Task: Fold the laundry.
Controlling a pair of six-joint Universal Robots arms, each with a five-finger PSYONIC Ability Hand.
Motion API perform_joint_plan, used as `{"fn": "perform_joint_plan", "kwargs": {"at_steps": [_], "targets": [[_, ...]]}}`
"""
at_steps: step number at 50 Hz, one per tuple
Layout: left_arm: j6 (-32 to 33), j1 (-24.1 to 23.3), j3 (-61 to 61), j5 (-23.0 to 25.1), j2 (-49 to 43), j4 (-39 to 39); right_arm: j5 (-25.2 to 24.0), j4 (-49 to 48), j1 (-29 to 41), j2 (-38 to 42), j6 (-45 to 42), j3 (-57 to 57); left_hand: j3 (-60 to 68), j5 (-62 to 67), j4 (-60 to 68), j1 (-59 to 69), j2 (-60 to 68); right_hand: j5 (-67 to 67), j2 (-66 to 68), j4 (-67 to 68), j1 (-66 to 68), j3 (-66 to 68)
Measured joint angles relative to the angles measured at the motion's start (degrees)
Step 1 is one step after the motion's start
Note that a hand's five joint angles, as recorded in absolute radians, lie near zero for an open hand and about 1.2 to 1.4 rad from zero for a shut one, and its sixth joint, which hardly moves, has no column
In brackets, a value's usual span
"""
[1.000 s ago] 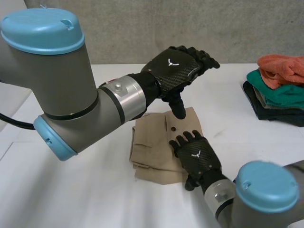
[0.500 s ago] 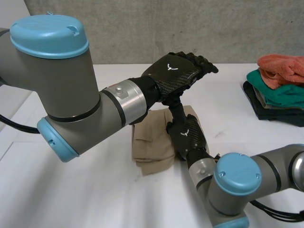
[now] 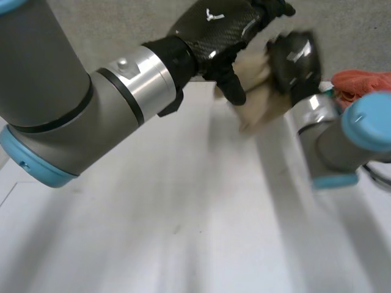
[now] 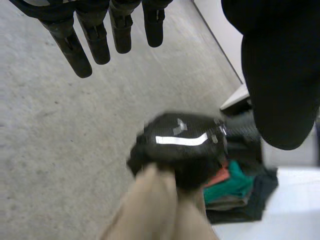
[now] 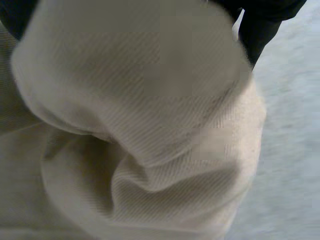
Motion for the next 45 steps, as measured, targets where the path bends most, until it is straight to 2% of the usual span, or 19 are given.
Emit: {"fn": "perform_joint_plan", "kwargs": {"at_steps": [8,12,13,14,18,21,25,31,33,35,36,37,40,45], "targets": [[-1.6,0.9,-0.6,-0.1,0.4,0.3,-5.4,0.0,-14.7,-1.6,9.5,-10.7,0.0,0.0,0.0,0.0,0.0,0.6,0.0,0.0,0.0,0.0],[-1.7,0.9,-1.2,-0.1,0.3,0.3,-10.3,-0.2,-24.0,0.8,16.6,-15.0,0.0,0.0,0.0,0.0,0.0,1.0,0.0,0.0,0.0,0.5],[-1.7,0.9,-1.2,-0.1,0.3,0.3,-10.3,-0.2,-24.0,0.8,16.6,-15.0,0.0,0.0,0.0,0.0,0.0,1.0,0.0,0.0,0.0,0.5],[-1.7,0.9,-1.5,-0.1,0.3,0.2,-13.7,-0.3,-28.5,3.6,19.8,-17.1,0.0,0.0,0.0,0.0,0.0,0.9,0.0,0.0,0.0,0.5],[-1.7,0.8,-1.8,-0.1,0.2,0.2,-20.9,-0.6,-34.7,10.8,24.5,-20.7,0.0,0.0,0.0,0.0,0.0,0.9,0.8,0.1,0.0,0.9],[-1.7,0.7,-1.9,-0.1,0.0,0.2,-24.9,-0.8,-37.1,15.2,26.1,-21.9,0.0,0.0,0.0,0.0,0.0,0.9,0.8,0.2,0.0,1.0],[-1.7,0.5,-2.0,-0.1,-0.3,0.2,-32.5,-1.0,-41.1,22.8,27.6,-21.9,0.0,0.0,0.0,0.0,0.0,1.5,0.8,0.2,0.0,1.0],[-1.7,0.3,-2.2,-0.1,-0.6,0.2,-40.7,-1.1,-43.6,26.8,27.5,-19.3,0.0,0.0,0.0,0.0,0.0,4.8,0.8,0.4,0.0,1.4],[-1.7,0.3,-2.3,-0.1,-0.7,0.2,-42.0,-1.2,-43.9,26.8,27.4,-18.7,0.0,0.0,0.0,0.0,0.0,3.8,-0.1,-1.7,0.1,-0.1],[-1.7,0.3,-2.3,-0.1,-0.7,0.3,-42.2,-1.3,-43.9,26.4,27.4,-18.2,0.0,0.0,0.0,0.0,0.0,-2.9,-5.2,-8.6,-1.3,-6.3],[-1.7,0.3,-2.3,-0.1,-0.6,0.3,-41.6,-1.4,-44.0,25.6,27.4,-17.9,0.0,0.0,0.0,0.0,0.0,-17.8,-22.9,-24.9,-15.5,-23.3],[-1.7,0.2,-2.3,-0.2,-0.6,0.3,-40.7,-1.5,-43.9,24.9,27.4,-17.8,0.0,0.0,0.0,0.0,0.0,-24.4,-32.9,-34.3,-24.1,-33.3],[-1.7,0.1,-2.3,-0.2,-0.5,0.3,-37.3,-1.2,-43.9,22.6,27.4,-17.5,0.0,0.0,0.0,0.0,0.0,-42.9,-49.4,-53.3,-41.0,-50.3],[-1.7,-0.4,-2.3,-0.1,-0.2,0.3,-32.2,1.0,-43.7,18.1,27.4,-16.1,0.0,0.0,0.0,0.0,0.0,-50.2,-51.8,-56.8,-42.2,-53.6]]}}
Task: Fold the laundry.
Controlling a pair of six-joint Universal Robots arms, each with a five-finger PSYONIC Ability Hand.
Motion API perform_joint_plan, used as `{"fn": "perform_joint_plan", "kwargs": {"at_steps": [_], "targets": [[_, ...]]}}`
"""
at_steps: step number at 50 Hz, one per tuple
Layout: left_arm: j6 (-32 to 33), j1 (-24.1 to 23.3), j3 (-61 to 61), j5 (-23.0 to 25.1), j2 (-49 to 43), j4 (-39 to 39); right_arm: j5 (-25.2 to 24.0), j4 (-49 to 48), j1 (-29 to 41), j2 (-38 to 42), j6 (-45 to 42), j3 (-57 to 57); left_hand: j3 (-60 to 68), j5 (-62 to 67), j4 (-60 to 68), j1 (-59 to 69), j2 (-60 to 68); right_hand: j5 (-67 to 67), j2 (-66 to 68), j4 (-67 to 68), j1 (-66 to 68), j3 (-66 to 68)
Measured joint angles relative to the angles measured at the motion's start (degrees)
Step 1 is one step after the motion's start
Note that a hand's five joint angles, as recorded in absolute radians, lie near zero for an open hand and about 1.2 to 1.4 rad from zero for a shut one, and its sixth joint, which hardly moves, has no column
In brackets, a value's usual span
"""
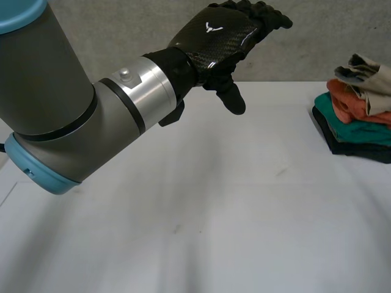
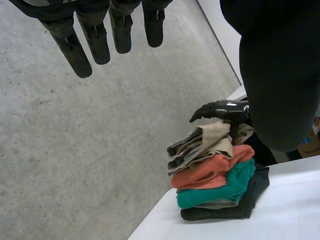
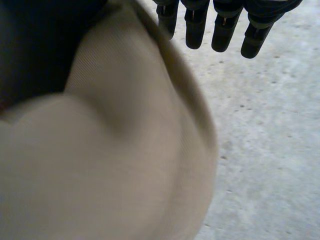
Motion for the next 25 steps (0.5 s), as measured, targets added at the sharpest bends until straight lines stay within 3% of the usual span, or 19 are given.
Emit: {"fn": "perform_joint_plan", "kwargs": {"at_steps": [8,12,18,23,25], "targets": [[-0.1,-1.2,0.0,0.0,0.3,-0.1,2.8,11.2,-0.4,-8.1,-1.6,3.2,0.0,0.0,0.0,0.0,0.0,0.0,0.0,0.0,0.0,0.0],[-0.1,-1.9,-0.2,0.0,0.4,-0.2,5.1,23.1,-2.9,-13.6,-8.1,5.2,0.0,0.0,0.0,0.0,0.0,0.0,0.0,0.0,0.0,0.0],[-0.2,-2.5,-0.7,0.0,0.4,-0.2,13.7,36.6,-8.1,-19.6,-24.1,6.2,0.0,0.0,0.0,0.0,0.0,0.0,0.0,0.0,0.0,0.0],[-0.6,-2.8,-0.5,0.0,0.6,-0.1,23.8,37.7,-9.5,-23.0,-35.6,5.8,0.0,0.0,0.0,0.0,0.0,0.0,0.0,0.0,0.0,0.0],[-0.9,-2.8,-0.3,-0.2,0.8,0.0,25.8,35.9,-8.9,-24.4,-36.6,6.0,0.0,0.0,0.0,0.0,0.0,0.0,0.0,0.0,0.0,0.0]]}}
